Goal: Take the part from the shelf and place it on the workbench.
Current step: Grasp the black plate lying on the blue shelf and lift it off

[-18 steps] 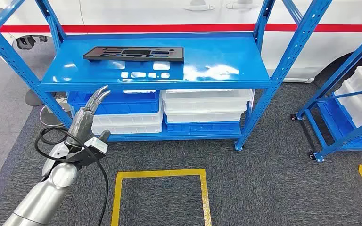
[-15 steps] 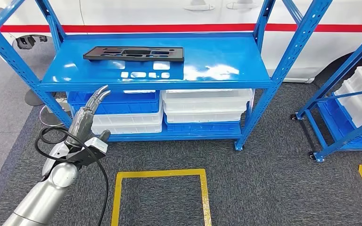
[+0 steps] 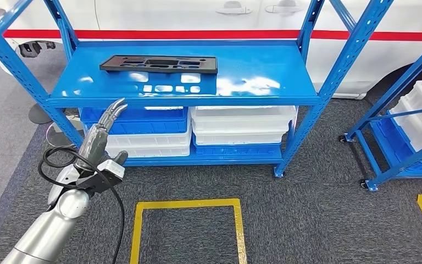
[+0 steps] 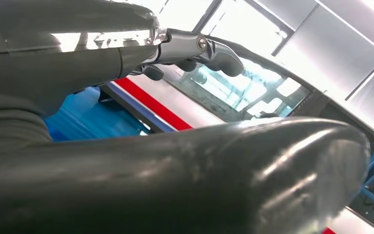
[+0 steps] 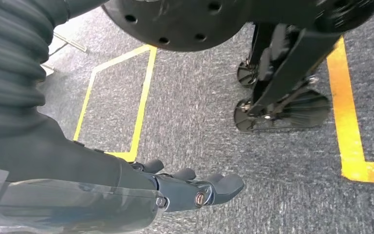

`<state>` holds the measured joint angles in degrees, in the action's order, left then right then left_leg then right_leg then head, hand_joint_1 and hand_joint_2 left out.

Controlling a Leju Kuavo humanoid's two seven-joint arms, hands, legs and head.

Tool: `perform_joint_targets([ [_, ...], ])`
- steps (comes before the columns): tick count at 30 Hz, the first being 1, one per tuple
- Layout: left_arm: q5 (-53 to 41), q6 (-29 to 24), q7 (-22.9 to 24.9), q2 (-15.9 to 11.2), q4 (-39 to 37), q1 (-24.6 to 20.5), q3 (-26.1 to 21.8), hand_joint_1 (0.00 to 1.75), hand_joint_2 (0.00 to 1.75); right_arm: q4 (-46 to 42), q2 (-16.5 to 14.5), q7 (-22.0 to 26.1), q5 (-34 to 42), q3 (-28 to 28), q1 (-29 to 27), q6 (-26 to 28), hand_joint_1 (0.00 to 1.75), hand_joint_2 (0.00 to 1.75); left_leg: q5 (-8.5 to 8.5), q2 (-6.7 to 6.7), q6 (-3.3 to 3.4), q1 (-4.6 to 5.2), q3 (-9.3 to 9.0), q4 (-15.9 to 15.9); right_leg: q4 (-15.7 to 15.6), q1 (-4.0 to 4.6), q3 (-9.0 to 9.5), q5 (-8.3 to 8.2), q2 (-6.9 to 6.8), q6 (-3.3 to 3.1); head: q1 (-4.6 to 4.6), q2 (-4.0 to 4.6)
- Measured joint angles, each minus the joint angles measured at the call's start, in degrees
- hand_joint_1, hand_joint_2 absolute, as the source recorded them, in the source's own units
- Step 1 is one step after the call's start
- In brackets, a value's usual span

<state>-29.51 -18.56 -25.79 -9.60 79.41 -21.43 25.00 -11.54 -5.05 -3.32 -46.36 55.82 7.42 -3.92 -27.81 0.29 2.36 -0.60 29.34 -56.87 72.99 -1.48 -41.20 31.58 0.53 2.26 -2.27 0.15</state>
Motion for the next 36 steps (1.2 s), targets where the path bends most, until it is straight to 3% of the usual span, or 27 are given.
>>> perform_joint_targets([
  [2, 0.00, -0.01, -0.01, 0.01, 0.02, 0.19, 0.05, 0.00, 0.00, 0.00, 0.04, 0.00, 0.00, 0.00, -0.04, 0.01, 0.00, 1.75, -0.81, -0.01, -0.73, -0.36, -0.94, -0.10, -5.97, -0.48, 1.80, -4.84, -0.32, 0.25, 0.01, 0.00],
  [4, 0.00, -0.03, 0.00, -0.02, 0.05, 0.14, 0.09, 0.00, 0.00, 0.08, 0.05, 0.00, 0.00, 0.00, -0.05, -0.01, 0.00, 1.75, -1.72, 0.10, -1.67, -0.55, -1.72, -0.21, -12.17, -0.36, 4.06, -7.37, -0.70, 0.21, 0.01, 0.00],
  [5, -0.01, -0.03, 0.01, -0.03, 0.08, 0.13, 0.10, 0.00, 0.00, 0.13, 0.05, 0.01, 0.00, -0.01, -0.05, -0.01, 0.00, 1.75, -2.14, 0.20, -2.12, -0.50, -1.83, -0.21, -13.59, -0.16, 4.49, -7.46, -0.79, -0.13, 0.01, 0.00],
  [9, -0.02, -0.03, 0.01, 0.04, 0.54, 0.23, 0.28, 0.00, 0.00, 0.17, 0.05, -0.01, 0.00, -0.02, -0.14, 0.01, 0.00, 1.75, -2.82, 0.28, -3.46, -0.56, -2.41, -1.68, -14.11, 0.14, 5.82, -6.05, -0.63, -2.60, -0.01, 0.00],
  [11, -0.02, -0.05, 0.01, 0.05, 0.74, 0.17, 0.31, 0.00, 0.00, 0.17, 0.05, 0.00, 0.00, -0.04, -0.17, 0.01, 0.00, 1.75, -3.48, 0.20, -3.67, -0.70, 0.53, -7.17, -14.41, 0.22, 7.25, -5.27, -0.47, -3.43, -0.01, 0.00],
  [14, 0.00, -0.04, 0.02, 0.03, 0.83, 0.60, 0.35, 0.00, 0.00, 0.17, 0.06, 0.00, 0.00, -0.07, -0.13, 0.01, 0.00, 1.75, -7.10, 0.13, -3.68, -0.61, 7.99, -16.65, -14.54, 0.60, 9.26, -3.60, -0.04, -3.96, -0.02, 0.00],
  [15, 0.00, -0.04, 0.02, 0.03, 0.85, 0.82, 0.38, 0.00, 0.00, 0.17, 0.07, 0.00, 0.00, -0.07, -0.16, 0.01, 0.00, 1.31, -7.66, 0.12, -3.51, -0.58, 9.57, -17.31, -14.55, 0.77, 10.13, -2.92, 0.13, -4.00, -0.02, 0.00],
  [16, 0.00, -0.04, 0.02, 0.01, 0.90, 0.99, 0.40, 0.00, 0.00, 0.17, 0.07, 0.00, 0.00, -0.07, -0.21, 0.01, 0.00, 0.87, -6.98, 0.10, -3.23, -0.50, 10.34, -16.18, -14.55, 0.94, 11.14, -2.17, 0.27, -4.00, -0.02, 0.00],
  [17, 0.00, -0.04, 0.02, -0.03, 1.00, 1.11, 0.42, 0.00, 0.00, 0.17, 0.07, 0.00, -0.01, -0.07, -0.26, 0.01, 0.00, 0.44, -4.84, 0.08, -2.77, -0.33, 10.48, -13.53, -14.56, 1.10, 12.26, -1.35, 0.37, -3.99, -0.02, 0.00],
  [18, 0.00, -0.02, 0.02, -0.09, 1.13, 1.19, 0.43, 0.00, 0.00, 0.22, 0.01, -0.01, -0.01, -0.08, -0.43, 0.00, 0.00, 0.00, -1.10, 0.06, -2.14, -0.06, 10.34, -9.97, -14.59, 1.21, 13.22, -0.52, 0.43, -3.97, -0.01, 0.00],
  [20, 0.01, 0.07, 0.06, -0.27, 1.36, 1.40, 0.49, 0.00, 0.00, 0.36, -0.14, -0.01, -0.02, -0.13, -0.51, -0.06, 0.00, 0.00, 4.54, -0.02, -1.24, 0.65, 9.96, -4.83, -14.64, 1.31, 14.57, 0.96, 0.64, -3.52, 0.05, 0.00],
  [21, 0.00, 0.14, 0.09, -0.33, 1.53, 1.53, 0.52, 0.00, 0.00, 0.43, -0.19, -0.01, -0.02, -0.16, -0.50, -0.09, 0.00, 0.00, 5.75, -0.08, -0.97, 0.94, 9.83, -3.70, -14.66, 1.23, 15.02, 1.44, 0.68, -3.15, 0.05, 0.00],
  [23, -0.01, 0.22, 0.14, -0.39, 2.09, 1.52, 0.57, 0.00, 0.00, 0.45, -0.11, -0.02, -0.03, -0.22, -0.30, -0.14, 0.00, 0.00, 5.03, -0.25, -0.60, 1.07, 8.81, -3.12, -14.48, 1.17, 15.60, 1.46, 0.57, -2.30, 0.05, 0.00],
  [24, -0.01, 0.20, 0.11, -0.39, 2.45, 1.40, 0.57, 0.00, 0.00, 0.44, -0.03, -0.02, -0.04, -0.25, -0.27, -0.14, 0.00, 0.00, 4.81, -0.37, -0.29, 0.95, 7.95, -2.49, -13.48, 1.15, 15.51, 0.99, 0.41, -1.98, 0.05, 0.00],
  [26, 0.01, 0.15, 0.08, -0.38, 2.88, 1.18, 0.58, 0.00, 0.00, 0.43, 0.03, 0.00, -0.06, -0.26, -0.09, -0.17, 0.00, 0.00, 4.25, -0.50, 0.21, 0.62, 5.81, -1.15, -8.56, 1.10, 12.74, 0.56, 0.17, -1.43, 0.05, 0.00],
  [27, -0.01, 0.14, 0.07, -0.38, 2.95, 1.17, 0.60, 0.00, 0.00, 0.43, 0.04, 0.02, -0.07, -0.26, -0.01, -0.19, 0.00, 0.00, 3.79, -0.48, 0.36, 0.56, 4.91, -0.68, -5.18, 0.99, 10.36, 1.11, 0.09, -1.22, 0.05, 0.00],
  [29, -0.01, 0.15, 0.08, -0.39, 2.95, 1.34, 0.64, 0.00, 0.00, 0.44, 0.07, 0.02, -0.09, -0.27, 0.01, -0.18, 0.00, 0.00, 2.59, -0.52, 0.48, 0.51, 3.34, -0.39, -0.24, 0.75, 5.28, 3.95, 0.02, -0.81, 0.05, 0.00],
  [30, -0.02, 0.15, 0.08, -0.39, 2.96, 1.46, 0.67, 0.00, 0.00, 0.44, 0.11, 0.01, -0.10, -0.27, -0.07, -0.16, 0.00, 0.00, 1.85, -0.60, 0.46, 0.48, 2.45, -0.38, 0.35, 0.67, 3.48, 5.00, -0.03, -0.64, 0.06, 0.00],
  [31, -0.02, 0.15, 0.08, -0.39, 2.96, 1.58, 0.69, 0.00, 0.00, 0.44, 0.17, 0.01, -0.11, -0.28, -0.16, -0.15, 0.00, 0.00, 1.03, -0.67, 0.41, 0.46, 1.41, -0.38, -0.61, 0.62, 2.40, 4.92, -0.10, -0.58, 0.07, 0.00],
  [32, -0.02, 0.15, 0.08, -0.39, 2.97, 1.67, 0.72, 0.00, 0.00, 0.44, 0.25, 0.00, -0.13, -0.28, -0.24, -0.15, 0.00, 0.00, 0.19, -0.73, 0.31, 0.43, 0.29, -0.37, -2.95, 0.62, 2.01, 3.33, -0.16, -0.63, 0.07, 0.00],
  [34, -0.01, 0.14, 0.08, -0.40, 2.96, 1.79, 0.75, 0.00, 0.00, 0.44, 0.42, -0.01, -0.15, -0.28, -0.49, -0.15, 0.00, 0.00, -1.55, -0.74, -0.12, 0.50, -1.64, -0.49, -9.59, 0.81, 2.15, -3.73, -0.36, -1.11, 0.06, 0.00],
  [35, -0.01, 0.12, 0.09, -0.42, 3.00, 1.90, 0.77, 0.00, 0.00, 0.44, 0.49, -0.01, -0.16, -0.28, -0.55, -0.15, 0.00, 0.00, -2.27, -0.74, -0.43, 0.60, -2.24, -0.48, -12.01, 0.97, 2.32, -6.74, -0.46, -1.50, 0.06, 0.00],
  [36, -0.02, 0.12, 0.11, -0.43, 3.08, 2.02, 0.81, 0.00, 0.00, 0.44, 0.53, -0.01, -0.16, -0.29, -0.57, -0.15, 0.00, 0.00, -2.84, -0.75, -0.78, 0.70, -2.70, -0.38, -13.48, 1.16, 2.42, -8.76, -0.52, -1.92, 0.06, 0.00],
])
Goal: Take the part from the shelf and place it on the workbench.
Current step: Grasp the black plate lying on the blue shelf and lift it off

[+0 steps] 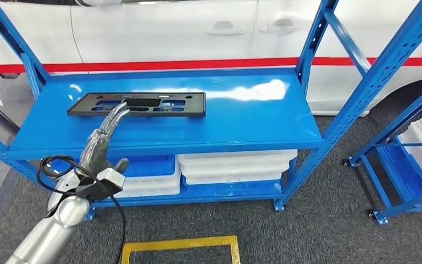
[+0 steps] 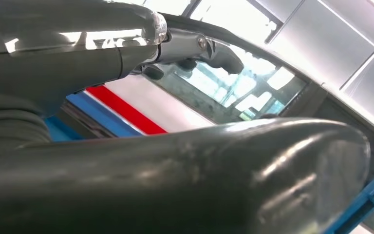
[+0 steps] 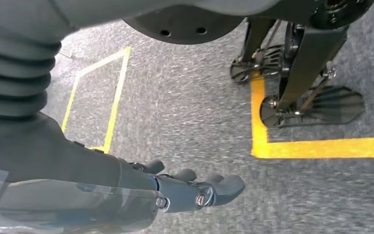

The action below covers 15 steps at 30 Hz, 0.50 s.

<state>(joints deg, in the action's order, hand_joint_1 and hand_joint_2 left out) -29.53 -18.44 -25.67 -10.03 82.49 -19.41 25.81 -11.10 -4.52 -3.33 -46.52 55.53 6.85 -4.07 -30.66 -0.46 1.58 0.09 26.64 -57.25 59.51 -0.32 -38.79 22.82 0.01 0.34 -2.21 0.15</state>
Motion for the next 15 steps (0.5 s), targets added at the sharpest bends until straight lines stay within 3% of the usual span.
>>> perform_joint_targets([
  [2, -0.03, -0.02, 0.04, 0.01, 0.34, 0.08, 0.08, 0.00, 0.00, 0.01, 0.01, -0.01, -0.04, -0.02, 0.12, 0.00, 0.00, 0.00, -0.12, -0.03, -0.73, 0.10, -0.48, -0.21, -0.72, 0.14, 0.60, -0.15, 0.02, -0.95, 0.00, 0.00],
  [4, -0.02, -0.04, 0.03, 0.01, 0.67, 0.02, 0.11, 0.00, 0.00, 0.00, 0.00, -0.01, -0.09, -0.05, 0.12, -0.01, 0.00, 0.00, 0.80, 0.05, -1.35, -0.04, 0.84, -3.58, -1.54, -0.06, 1.99, 0.52, 0.10, -1.80, -0.02, 0.00],
  [6, 0.01, -0.04, 0.01, -0.01, 0.79, 0.06, 0.11, 0.00, 0.00, -0.01, 0.00, -0.01, -0.11, -0.08, 0.10, -0.01, 0.00, 0.00, 0.36, 0.12, -1.79, -0.27, 4.93, -10.11, -2.12, -0.25, 3.63, 1.48, 0.19, -2.40, -0.02, 0.00],
  [8, 0.02, -0.03, 0.01, -0.02, 0.79, 0.25, 0.11, 0.00, 0.00, 0.00, 0.00, -0.01, -0.12, -0.11, 0.09, 0.00, 0.00, 0.00, -3.00, 0.12, -2.21, -0.53, 9.58, -15.49, -2.21, -0.30, 5.18, 2.80, 0.33, -2.55, -0.01, 0.00],
  [9, 0.02, -0.03, 0.01, -0.03, 0.79, 0.40, 0.11, 0.00, 0.00, 0.00, 0.00, -0.01, -0.12, -0.14, 0.06, 0.00, 0.00, 0.00, -4.65, 0.13, -2.44, -0.68, 11.23, -16.45, -2.21, -0.31, 6.07, 3.54, 0.42, -2.47, -0.02, 0.00],
  [10, 0.01, -0.04, 0.01, -0.06, 0.79, 0.54, 0.11, 0.00, 0.00, 0.00, 0.00, -0.01, -0.12, -0.16, 0.03, 0.00, 0.00, 0.00, -5.24, 0.14, -2.65, -0.82, 12.10, -15.85, -2.21, -0.34, 7.05, 4.31, 0.51, -2.34, -0.01, 0.00],
  [11, 0.01, -0.04, 0.02, -0.11, 0.82, 0.68, 0.11, 0.00, 0.00, 0.00, 0.00, -0.01, -0.13, -0.21, 0.00, -0.01, 0.00, 0.00, -4.25, 0.15, -2.81, -0.94, 12.27, -13.75, -2.20, -0.38, 8.13, 5.11, 0.58, -2.17, -0.01, 0.00],
  [14, -0.10, -0.05, 0.29, -0.44, 1.13, 1.34, 0.14, 0.00, 0.00, 0.02, 0.00, -0.01, -0.15, -0.43, -0.13, -0.01, 0.00, 0.00, 5.00, 0.38, -2.51, -1.01, 11.30, -4.45, -1.94, -0.42, 10.80, 7.57, 0.70, -1.29, -0.01, 0.00],
  [15, -0.20, -0.04, 0.47, -0.55, 1.36, 1.63, 0.15, 0.00, 0.00, 0.03, 0.00, -0.01, -0.16, -0.49, -0.14, -0.01, 0.00, 0.44, 7.07, 0.44, -2.04, -0.85, 11.10, -2.91, -1.94, -0.43, 11.20, 8.23, 0.74, -0.85, 0.01, 0.00],
])
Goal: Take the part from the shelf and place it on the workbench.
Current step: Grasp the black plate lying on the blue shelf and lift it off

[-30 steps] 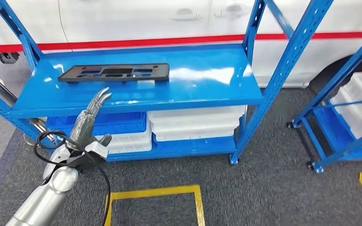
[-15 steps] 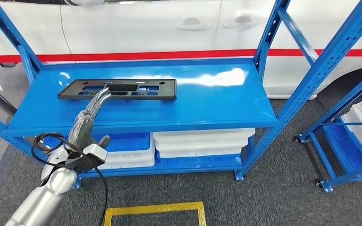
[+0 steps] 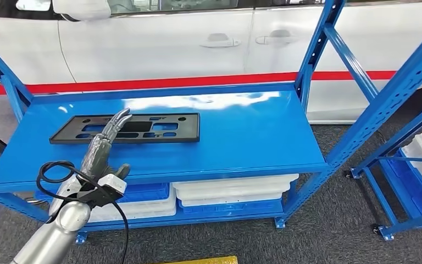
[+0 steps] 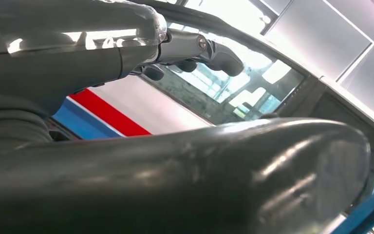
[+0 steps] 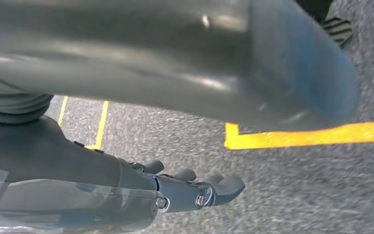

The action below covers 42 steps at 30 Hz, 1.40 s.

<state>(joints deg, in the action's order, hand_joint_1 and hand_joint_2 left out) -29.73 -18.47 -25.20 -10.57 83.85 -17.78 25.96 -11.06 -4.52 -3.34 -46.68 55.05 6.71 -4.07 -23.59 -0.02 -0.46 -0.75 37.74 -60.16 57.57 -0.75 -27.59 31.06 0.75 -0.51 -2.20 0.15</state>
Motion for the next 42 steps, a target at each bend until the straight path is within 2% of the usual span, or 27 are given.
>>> perform_joint_targets([
  [1, -0.12, 0.00, 0.16, -0.07, 0.31, 0.24, -0.01, 0.00, 0.00, 0.01, 0.00, 0.02, -0.01, -0.03, 0.00, 0.01, 0.00, 0.87, 0.59, 0.00, 0.56, 0.17, -0.07, 0.53, 0.17, 0.03, 0.25, 0.38, 0.01, 0.42, 0.02, 0.00],
  [3, -0.39, 0.01, 0.36, -0.14, 1.18, 0.40, -0.04, 0.00, 0.00, 0.01, -0.01, 0.06, -0.03, -0.07, 0.08, 0.01, 0.00, 1.75, 0.11, -0.23, 1.60, 0.27, -0.92, 0.76, 0.95, -0.04, 0.33, 0.30, -0.06, 1.14, 0.04, 0.00],
  [4, -0.50, 0.00, 0.41, -0.16, 1.58, 0.36, -0.06, 0.00, 0.00, 0.01, -0.02, 0.12, -0.05, -0.07, 0.10, -0.01, 0.00, 1.75, -0.22, -0.31, 2.06, 0.21, -1.56, 1.11, 2.62, -0.07, -0.24, -0.03, -0.16, 1.35, 0.04, 0.00],
  [5, -0.60, 0.02, 0.48, -0.19, 1.87, 0.30, -0.06, 0.00, 0.00, 0.01, -0.04, 0.15, -0.08, -0.08, 0.16, -0.02, 0.00, 1.75, -0.54, -0.35, 2.44, 0.18, -2.30, 1.37, 5.14, -0.14, -1.59, -0.06, -0.25, 1.52, 0.04, 0.00],
  [6, -0.65, 0.02, 0.56, -0.20, 2.08, 0.32, -0.06, 0.00, 0.00, 0.01, -0.06, 0.19, -0.10, -0.08, 0.19, -0.02, 0.00, 1.75, -0.96, -0.36, 2.73, 0.16, -2.98, 1.61, 8.46, -0.16, -3.68, 0.45, -0.33, 1.63, 0.04, 0.00],
  [8, -0.74, 0.04, 0.66, -0.20, 2.21, 0.46, -0.05, 0.00, 0.00, 0.01, -0.08, 0.21, -0.15, -0.09, 0.19, -0.01, 0.00, 1.75, -2.00, -0.39, 3.03, 0.26, -4.11, 1.72, 14.61, -0.11, -8.65, 3.16, -0.41, 1.81, 0.04, 0.00],
  [9, -0.78, 0.06, 0.69, -0.20, 2.23, 0.56, -0.05, 0.00, 0.00, 0.01, -0.08, 0.20, -0.15, -0.09, 0.11, 0.00, 0.00, 1.75, -2.61, -0.45, 3.10, 0.34, -4.79, 1.72, 16.13, -0.05, -10.68, 4.52, -0.41, 1.87, 0.04, 0.00],
  [10, -0.80, 0.08, 0.74, -0.20, 2.25, 0.64, -0.05, 0.00, 0.00, 0.01, -0.07, 0.20, -0.16, -0.10, 0.01, 0.01, 0.00, 1.75, -3.27, -0.51, 3.13, 0.43, -5.59, 1.72, 16.22, 0.01, -12.02, 5.08, -0.41, 1.85, 0.04, 0.00],
  [11, -0.85, 0.10, 0.78, -0.20, 2.29, 0.68, -0.05, 0.00, 0.00, 0.01, -0.07, 0.20, -0.16, -0.10, -0.11, 0.01, 0.00, 1.75, -3.97, -0.57, 3.13, 0.53, -6.52, 1.73, 14.79, 0.13, -12.60, 4.42, -0.41, 1.66, 0.04, 0.00],
  [12, -0.91, 0.14, 0.84, -0.22, 2.33, 0.70, -0.05, 0.00, 0.00, 0.01, -0.07, 0.20, -0.16, -0.10, -0.22, 0.01, 0.00, 1.75, -4.72, -0.59, 3.08, 0.64, -7.53, 1.75, 11.85, 0.35, -12.51, 2.15, -0.41, 1.22, 0.04, 0.00],
  [14, -1.02, 0.47, 1.08, -0.26, 2.46, 0.79, -0.05, 0.00, 0.00, 0.01, 0.04, 0.24, -0.16, -0.10, -0.48, 0.00, 0.00, 1.75, -6.07, -0.62, 2.76, 0.83, -9.11, 1.81, 5.08, 1.03, -11.80, -4.81, -0.32, -0.07, 0.04, 0.00],
  [15, -1.01, 0.75, 1.33, -0.28, 2.55, 0.91, -0.04, 0.00, 0.00, 0.02, 0.09, 0.26, -0.15, -0.10, -0.54, 0.00, 0.00, 1.75, -6.65, -0.67, 2.47, 0.90, -9.60, 1.92, 2.89, 1.35, -11.49, -7.30, -0.29, -0.58, 0.04, 0.00],
  [16, -0.97, 1.07, 1.60, -0.29, 2.63, 1.03, -0.04, 0.00, 0.00, 0.02, 0.15, 0.28, -0.15, -0.10, -0.58, 0.00, 0.00, 1.75, -6.96, -0.71, 2.18, 0.93, -9.93, 1.94, 1.79, 1.58, -11.34, -8.49, -0.25, -0.94, 0.04, 0.00],
  [18, -0.92, 1.50, 2.03, -0.30, 2.96, 1.15, -0.05, 0.00, 0.00, 0.03, 0.12, 0.32, -0.12, -0.10, -0.47, 0.00, 0.00, 1.75, -7.34, -0.76, 1.55, 1.01, -10.64, 2.20, 1.13, 1.51, -10.45, -8.01, -0.34, -1.41, 0.03, 0.00],
  [20, -0.93, 1.72, 2.26, -0.33, 3.29, 0.99, -0.09, 0.00, 0.00, 0.03, 0.03, 0.36, -0.09, -0.10, -0.46, -0.01, 0.00, 1.75, -8.10, -0.66, 0.99, 0.97, -10.51, 0.61, 0.09, 1.11, -8.86, -7.66, -0.38, -1.93, 0.03, 0.00],
  [21, -0.92, 1.84, 2.46, -0.37, 3.38, 0.90, -0.11, 0.00, 0.00, 0.03, -0.01, 0.37, -0.08, -0.10, -0.46, -0.02, 0.00, 1.75, -8.99, -0.60, 0.70, 0.86, -9.33, -1.83, -0.30, 0.91, -8.09, -7.46, -0.36, -2.13, 0.03, 0.00],
  [23, -1.00, 1.99, 2.94, -0.50, 3.40, 0.89, -0.12, 0.00, 0.00, 0.03, -0.02, 0.37, -0.04, -0.10, -0.42, -0.02, 0.00, 1.75, -11.06, -0.50, 0.18, 0.54, -5.48, -8.21, -0.51, 0.76, -7.27, -6.87, -0.34, -2.39, 0.03, 0.00],
  [25, -1.09, 2.02, 3.21, -0.57, 3.40, 1.02, -0.12, 0.00, 0.00, 0.03, -0.02, 0.37, -0.01, -0.10, -0.39, -0.02, 0.00, 1.75, -12.30, -0.49, -0.06, 0.36, -3.32, -11.33, -0.51, 0.70, -7.01, -6.55, -0.30, -2.40, 0.04, 0.00],
  [30, -1.14, 2.02, 3.27, -0.57, 3.40, 1.07, -0.12, 0.00, 0.00, 0.03, -0.02, 0.37, 0.01, -0.10, -0.38, -0.02, 0.00, 1.75, -12.59, -0.48, -0.13, 0.32, -2.87, -11.88, -0.51, 0.69, -6.95, -6.47, -0.29, -2.40, 0.04, 0.00],
  [33, -1.57, 2.01, 3.55, -0.62, 3.40, 1.21, -0.12, 0.00, 0.00, 0.03, -0.02, 0.37, 0.02, -0.10, -0.39, -0.02, 0.00, 1.75, -12.64, -0.44, -0.56, 0.07, -1.03, -12.94, -0.46, 0.58, -6.33, -5.90, -0.24, -2.21, 0.03, 0.00],
  [34, -1.87, 1.97, 3.73, -0.70, 3.40, 1.25, -0.14, 0.00, 0.44, 0.03, -0.04, 0.37, 0.02, -0.10, -0.40, -0.02, 0.00, 1.75, -9.60, -0.39, -0.78, -0.13, -1.23, -9.87, -0.34, 0.45, -5.55, -5.24, -0.22, -1.90, 0.03, 0.00],
  [35, -2.69, 1.86, 4.17, -0.85, 3.40, 1.29, -0.17, 0.00, 0.87, 0.03, -0.05, 0.37, 0.02, -0.10, -0.39, -0.04, 0.00, 1.75, -6.55, -0.36, -0.63, -0.24, -1.58, -6.15, -0.06, 0.44, -4.94, -4.35, -0.21, -1.40, 0.03, 0.00],
  [37, -4.24, 1.62, 4.90, -1.16, 3.40, 1.22, -0.23, 0.00, 1.75, 0.03, -0.08, 0.37, 0.02, -0.10, -0.35, -0.07, 0.00, 1.75, -1.05, -0.39, -0.12, -0.23, -2.99, 1.14, 0.40, 0.43, -4.13, -3.12, -0.20, -0.87, 0.02, 0.00],
  [38, -5.05, 1.50, 5.19, -1.29, 3.40, 1.18, -0.25, 0.00, 1.75, 0.03, -0.08, 0.37, 0.02, -0.10, -0.32, -0.08, 0.00, 1.75, -1.18, -0.43, 0.26, -0.08, -2.92, 1.59, 0.47, 0.50, -4.21, -2.94, -0.19, -0.83, 0.02, 0.00],
  [42, -6.19, 0.96, 5.12, -1.71, 3.40, 1.11, -0.25, 0.00, 1.75, 0.03, -0.09, 0.37, -0.01, -0.10, -0.28, -0.07, 0.00, 1.75, -1.38, -0.48, 0.58, 0.10, -2.92, 1.59, -0.08, 0.41, -3.92, -3.01, -0.19, -0.97, 0.02, 0.00],
])
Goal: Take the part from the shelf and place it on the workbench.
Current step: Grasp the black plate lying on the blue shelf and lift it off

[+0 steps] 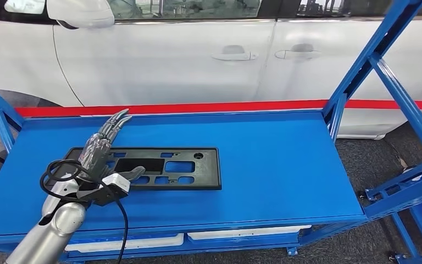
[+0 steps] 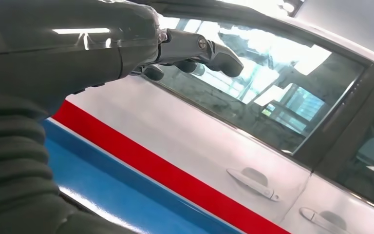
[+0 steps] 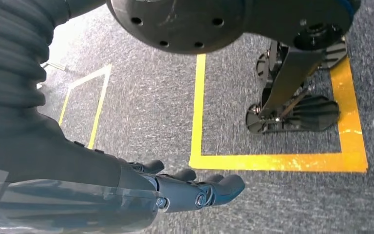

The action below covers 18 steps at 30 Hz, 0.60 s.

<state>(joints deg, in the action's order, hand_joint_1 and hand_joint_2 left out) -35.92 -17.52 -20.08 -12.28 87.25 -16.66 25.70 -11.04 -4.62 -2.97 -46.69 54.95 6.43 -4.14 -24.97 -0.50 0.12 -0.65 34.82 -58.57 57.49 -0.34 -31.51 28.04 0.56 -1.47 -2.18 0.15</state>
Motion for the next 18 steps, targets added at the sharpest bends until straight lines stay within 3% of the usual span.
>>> perform_joint_targets([
  [4, 0.38, -0.26, -0.58, -0.28, 0.01, 0.02, 0.00, 0.00, 1.75, 0.00, 0.00, -0.01, -0.01, -0.01, 0.02, 0.03, 0.00, 1.75, -0.12, 0.02, 0.36, 0.11, -0.02, -0.02, -0.26, -0.05, 0.11, -0.05, -0.01, 0.23, 0.00, 0.00],
  [10, 2.33, -2.05, -4.38, -0.93, 1.26, 0.62, -0.30, 0.00, 1.75, 0.00, -0.02, -0.02, -0.29, -0.21, 0.03, -0.04, 0.00, 1.75, -0.11, 0.04, 0.48, 0.19, -0.04, -0.06, -0.31, -0.17, 0.11, -0.10, -0.03, 1.35, -0.01, 0.00],
  [15, 3.76, -1.87, -6.50, -2.04, 2.75, 1.19, -0.50, 0.00, 1.75, 0.00, -0.02, -0.02, -0.38, -0.38, 0.04, -0.04, 0.00, 1.75, -0.08, 0.05, 0.45, 0.12, -0.12, -0.06, -0.20, -0.05, 0.09, -0.08, -0.05, 1.47, -0.01, 0.00],
  [18, 7.44, 0.97, -9.21, -2.66, 3.67, 1.53, -0.52, 0.00, 1.75, 0.00, -0.02, -0.02, -0.53, -0.44, 0.08, -0.07, 0.00, 1.75, -0.05, 0.05, 0.41, 0.08, -0.13, -0.06, -0.11, 0.05, 0.05, -0.08, -0.06, 1.46, -0.01, 0.00],
])
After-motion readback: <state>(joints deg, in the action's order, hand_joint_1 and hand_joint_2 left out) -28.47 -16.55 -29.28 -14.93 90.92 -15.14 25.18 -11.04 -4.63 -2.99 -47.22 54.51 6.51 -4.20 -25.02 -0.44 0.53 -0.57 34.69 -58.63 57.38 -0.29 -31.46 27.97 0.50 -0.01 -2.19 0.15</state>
